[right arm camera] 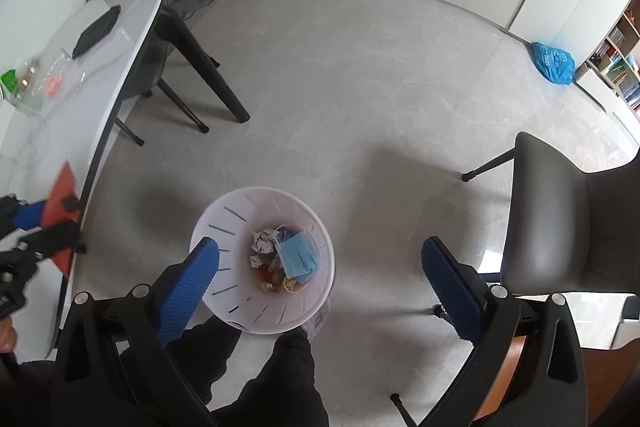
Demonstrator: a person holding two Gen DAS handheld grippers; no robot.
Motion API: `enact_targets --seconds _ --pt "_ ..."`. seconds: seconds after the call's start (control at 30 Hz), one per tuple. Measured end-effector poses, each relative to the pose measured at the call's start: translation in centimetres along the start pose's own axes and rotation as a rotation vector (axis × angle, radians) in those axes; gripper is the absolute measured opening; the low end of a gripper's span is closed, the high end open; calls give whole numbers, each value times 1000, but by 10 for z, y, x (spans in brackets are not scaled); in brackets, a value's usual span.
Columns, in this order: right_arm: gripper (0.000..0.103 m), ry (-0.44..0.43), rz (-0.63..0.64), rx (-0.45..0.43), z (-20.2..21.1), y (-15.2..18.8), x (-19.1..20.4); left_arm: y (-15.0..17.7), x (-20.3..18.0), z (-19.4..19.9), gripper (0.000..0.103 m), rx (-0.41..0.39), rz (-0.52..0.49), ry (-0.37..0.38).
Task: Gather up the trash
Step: 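Carry the red bag and brown wrapper over the wastebasket and open both grippers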
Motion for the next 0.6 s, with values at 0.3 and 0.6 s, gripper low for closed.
enact_targets --seconds 0.3,0.6 --pt "100 -18 3 -14 7 -1 -9 -1 -11 3 95 -25 -14 -44" --pt "100 -37 12 -37 15 -8 -4 -6 -7 12 95 -47 -8 -90"
Point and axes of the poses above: each gripper's, at about its wrist camera, not at the fingertips, and z roughly against the way its jaws point, x to its left, y to its underside, the point moved 7 cm from there along -z, roughly the way its jaws point, and after that the axes turned 14 degrees about -x, right-handed, at the moved point
